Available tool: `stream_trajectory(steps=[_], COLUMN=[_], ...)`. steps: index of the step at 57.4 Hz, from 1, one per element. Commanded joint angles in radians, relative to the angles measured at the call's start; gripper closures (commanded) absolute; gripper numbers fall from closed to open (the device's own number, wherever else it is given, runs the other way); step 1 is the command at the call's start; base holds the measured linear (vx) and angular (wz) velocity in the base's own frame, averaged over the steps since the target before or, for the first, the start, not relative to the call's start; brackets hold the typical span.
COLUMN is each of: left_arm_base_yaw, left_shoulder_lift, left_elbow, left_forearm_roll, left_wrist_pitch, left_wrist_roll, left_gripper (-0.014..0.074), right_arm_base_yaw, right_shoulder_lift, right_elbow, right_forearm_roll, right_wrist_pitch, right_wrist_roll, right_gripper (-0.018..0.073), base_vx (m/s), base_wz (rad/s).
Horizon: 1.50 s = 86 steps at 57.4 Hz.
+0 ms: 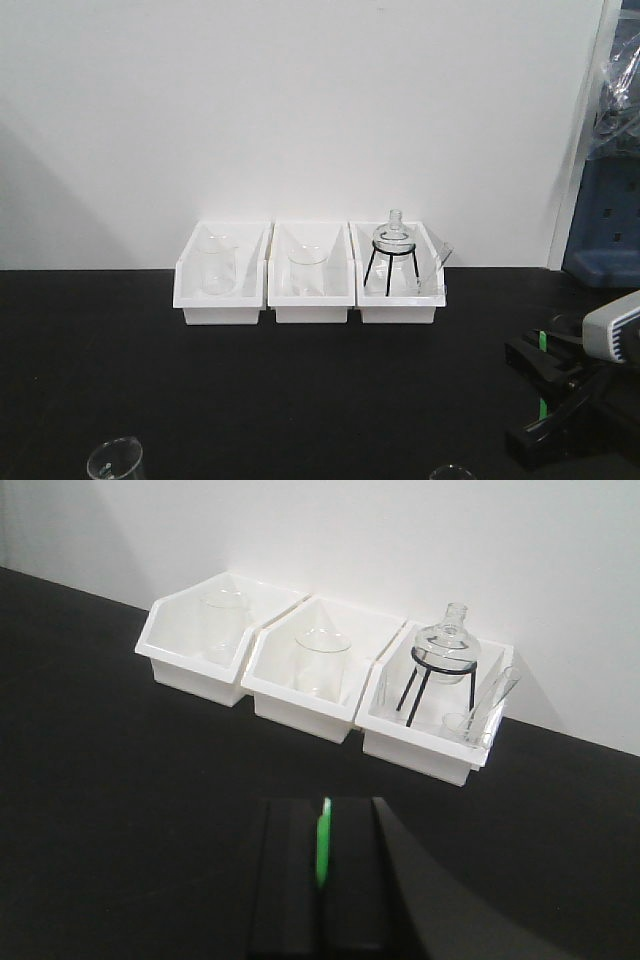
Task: Sort red and green spoons into left cabinet
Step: 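Lift both spoons out of the beakers with both grippers, then drive the base away from the bench holding both spoons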
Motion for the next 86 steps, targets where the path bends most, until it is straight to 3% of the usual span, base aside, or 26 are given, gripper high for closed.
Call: stream_trajectory(steps=[1, 86], left_arm_base_yaw=[-0.004, -0.004], left_shoulder_lift=[-0.005, -0.005], left_elbow=[-0.027, -0.027], left_forearm_roll=[-0.008, -0.008], left_wrist_pitch=[-0.088, -0.087], left_wrist_roll=[-0.005, -0.005], left_gripper=[0.0603, 0.0603], right_arm_base_yaw=[-0.004, -0.004], right_shoulder_lift=[-0.018, -0.018], right_elbow=[-0.027, -0.027], right_forearm_roll=[0.009, 0.009], right_wrist_pitch=[-0.045, -0.048], right_wrist_roll=[0.004, 0.004], right_gripper=[0.0565, 0.0565], base_vx=[-0.11, -0.25], base_wz=[0.08, 0.26])
